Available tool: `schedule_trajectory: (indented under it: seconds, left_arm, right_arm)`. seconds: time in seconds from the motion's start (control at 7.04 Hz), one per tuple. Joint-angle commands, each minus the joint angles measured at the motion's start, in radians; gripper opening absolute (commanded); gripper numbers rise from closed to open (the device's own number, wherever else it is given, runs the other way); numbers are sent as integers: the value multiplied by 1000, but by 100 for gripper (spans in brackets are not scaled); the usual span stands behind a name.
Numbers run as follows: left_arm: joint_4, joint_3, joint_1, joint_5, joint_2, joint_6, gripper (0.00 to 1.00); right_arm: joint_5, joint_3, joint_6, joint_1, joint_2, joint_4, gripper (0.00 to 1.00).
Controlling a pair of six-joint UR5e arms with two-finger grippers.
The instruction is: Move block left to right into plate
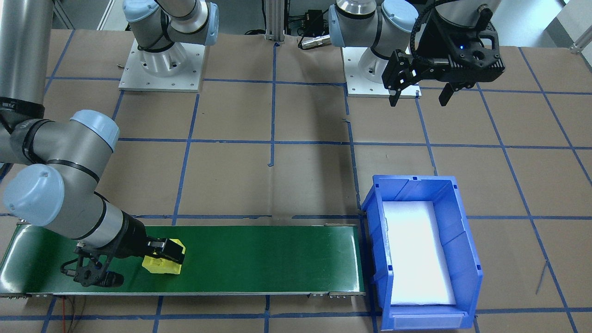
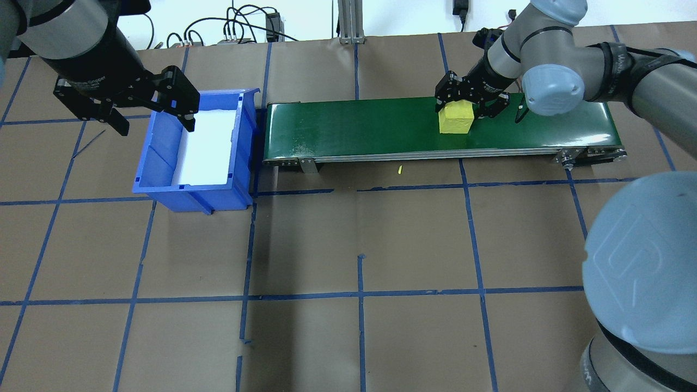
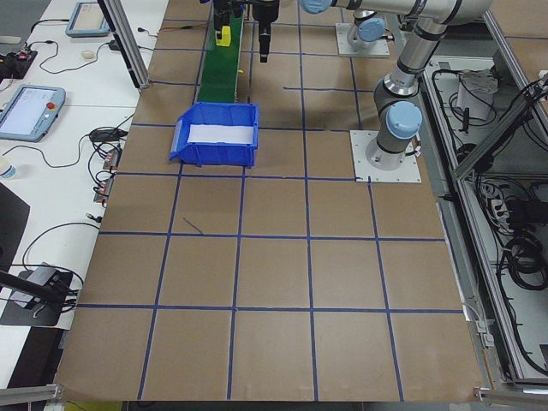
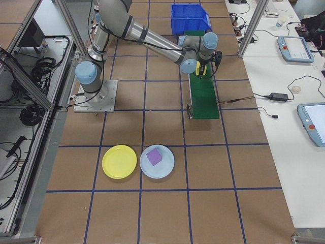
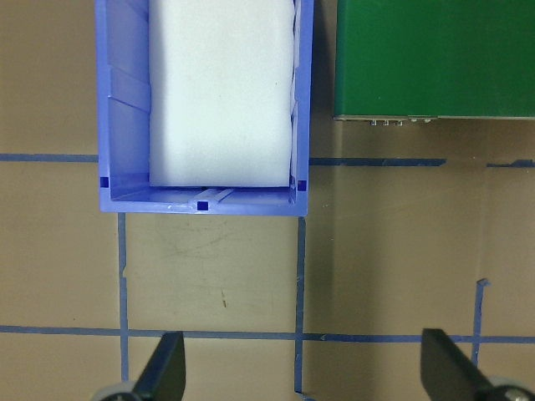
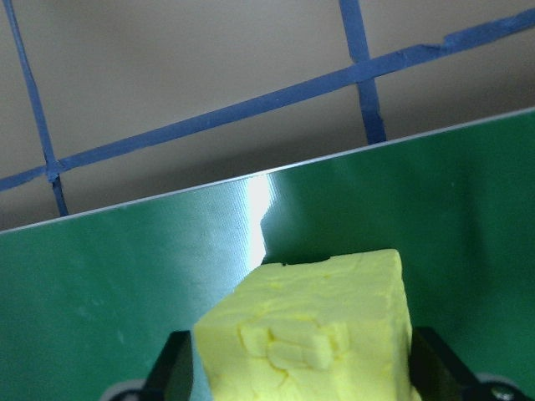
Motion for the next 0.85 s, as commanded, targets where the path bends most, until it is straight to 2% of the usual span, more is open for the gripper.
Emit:
schedule_trajectory:
  seconds: [0.0, 0.14, 0.28, 0.57, 0.71]
  left_arm:
    - [-2, 1, -1, 0, 0, 0, 100]
    - [-2, -1, -1, 0, 0, 0, 100]
    - [-2, -1, 0, 0, 2, 0, 100]
    - [-2, -1, -1, 0, 2, 0, 100]
    - [-2, -1, -3, 0, 0, 0, 100]
  right_arm:
    - [-216, -16, -155, -2, -53, 11, 31]
    - [-267, -22, -203, -2, -105, 64, 31]
    - [-357, -9, -331, -9, -174, 84, 31]
    - [-597, 7, -586, -49, -269, 69, 28]
    - [-659, 7, -666, -83, -280, 16, 25]
